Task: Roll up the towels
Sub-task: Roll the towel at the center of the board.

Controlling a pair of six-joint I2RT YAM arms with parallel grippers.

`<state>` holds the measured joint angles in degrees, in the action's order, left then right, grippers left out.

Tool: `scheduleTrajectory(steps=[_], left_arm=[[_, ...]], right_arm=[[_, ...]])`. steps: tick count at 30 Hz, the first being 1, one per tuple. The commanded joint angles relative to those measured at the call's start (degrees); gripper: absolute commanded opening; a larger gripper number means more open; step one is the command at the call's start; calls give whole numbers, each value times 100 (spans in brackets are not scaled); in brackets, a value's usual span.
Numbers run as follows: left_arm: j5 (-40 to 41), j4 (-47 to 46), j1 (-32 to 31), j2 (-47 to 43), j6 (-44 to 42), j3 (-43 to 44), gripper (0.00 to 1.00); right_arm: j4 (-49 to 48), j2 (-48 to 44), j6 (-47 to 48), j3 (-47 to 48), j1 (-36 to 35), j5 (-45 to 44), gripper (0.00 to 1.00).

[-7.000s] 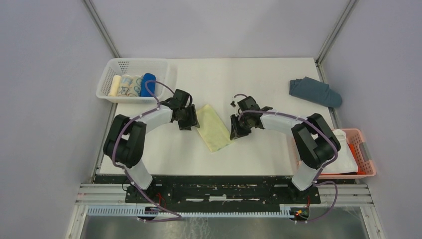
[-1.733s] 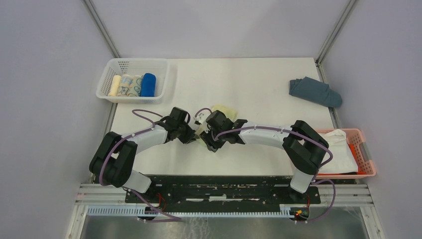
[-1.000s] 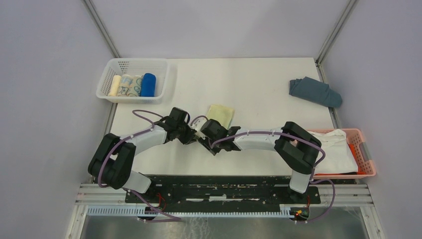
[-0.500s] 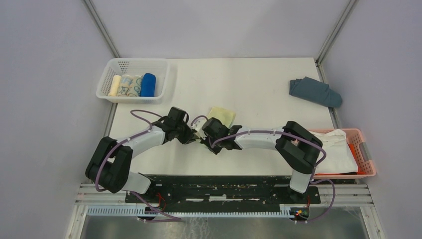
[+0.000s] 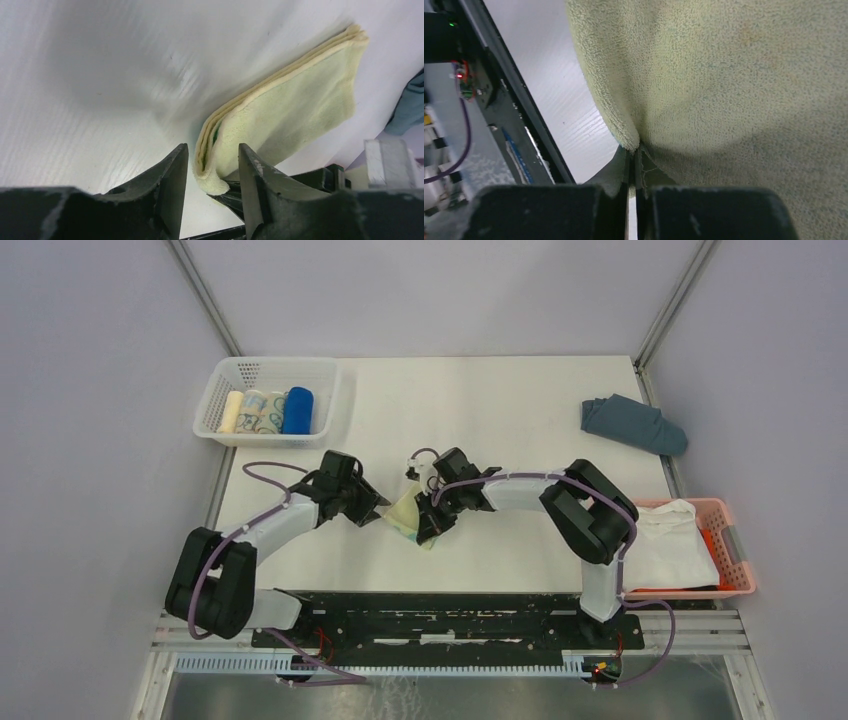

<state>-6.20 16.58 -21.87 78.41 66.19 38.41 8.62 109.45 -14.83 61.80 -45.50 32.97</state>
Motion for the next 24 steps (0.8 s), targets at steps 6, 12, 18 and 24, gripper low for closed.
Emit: scheduleTrajectory(steps=[6,12,18,24], left_arm=[[-606,-260,616,-624,-1043,-384,59],[-852,-370,736,-1058,-1301,-971,59],[-1250,-597,721,-1023,-1410,-1265,58],[-1485,-940,535,-611,-1400,-1181,59]], right_arm=[[-929,645,-1162,158,486,1687,3],[-1142,982,-1457,114,703,1955,2],[-1534,1269,-1775,-34,865,2118,1],[-1512,1413,-1812,1,922,2150,1]])
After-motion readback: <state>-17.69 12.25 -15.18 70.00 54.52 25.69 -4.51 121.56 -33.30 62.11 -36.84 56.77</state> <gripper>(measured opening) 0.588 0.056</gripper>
